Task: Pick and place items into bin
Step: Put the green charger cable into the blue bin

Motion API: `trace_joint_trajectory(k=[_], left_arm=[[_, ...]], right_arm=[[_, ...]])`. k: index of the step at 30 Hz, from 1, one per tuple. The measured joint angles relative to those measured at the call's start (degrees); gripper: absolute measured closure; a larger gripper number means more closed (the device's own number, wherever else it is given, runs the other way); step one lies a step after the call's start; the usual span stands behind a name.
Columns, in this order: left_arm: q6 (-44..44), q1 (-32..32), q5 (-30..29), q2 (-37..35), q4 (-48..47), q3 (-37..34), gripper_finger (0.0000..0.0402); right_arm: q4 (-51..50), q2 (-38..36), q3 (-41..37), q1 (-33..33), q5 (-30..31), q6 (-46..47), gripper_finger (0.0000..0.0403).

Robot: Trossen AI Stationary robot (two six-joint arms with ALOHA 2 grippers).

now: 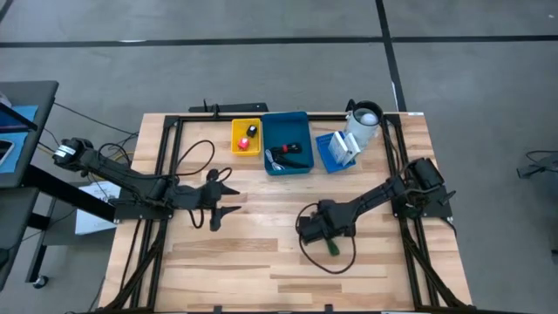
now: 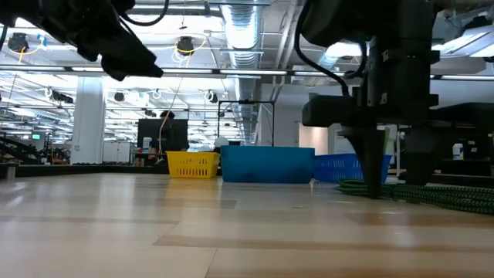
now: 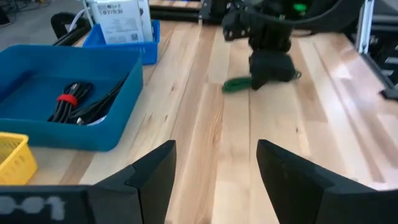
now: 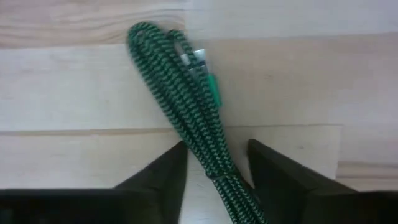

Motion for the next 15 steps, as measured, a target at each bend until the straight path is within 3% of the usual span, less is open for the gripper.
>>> trace_joint_trajectory(k=[7, 9, 15], left_arm=[[0.16, 0.0, -0.01, 0.0, -4.69, 0.0, 0.0189], [0.17, 0.0, -0.03, 0.0, -5.79, 0.0, 0.0189], [0.16, 0.0, -0.03, 0.0, -8.83, 0.0, 0.0189]], right_arm=[[-1.5, 0.19, 0.14, 2.58, 7.34, 5.83, 0.0376], [-2.65, 0.47, 1.26, 2.67, 9.99, 5.92, 0.0387], [-9.17, 0.74, 7.62, -0.48, 17.16, 2.75, 0.0368]])
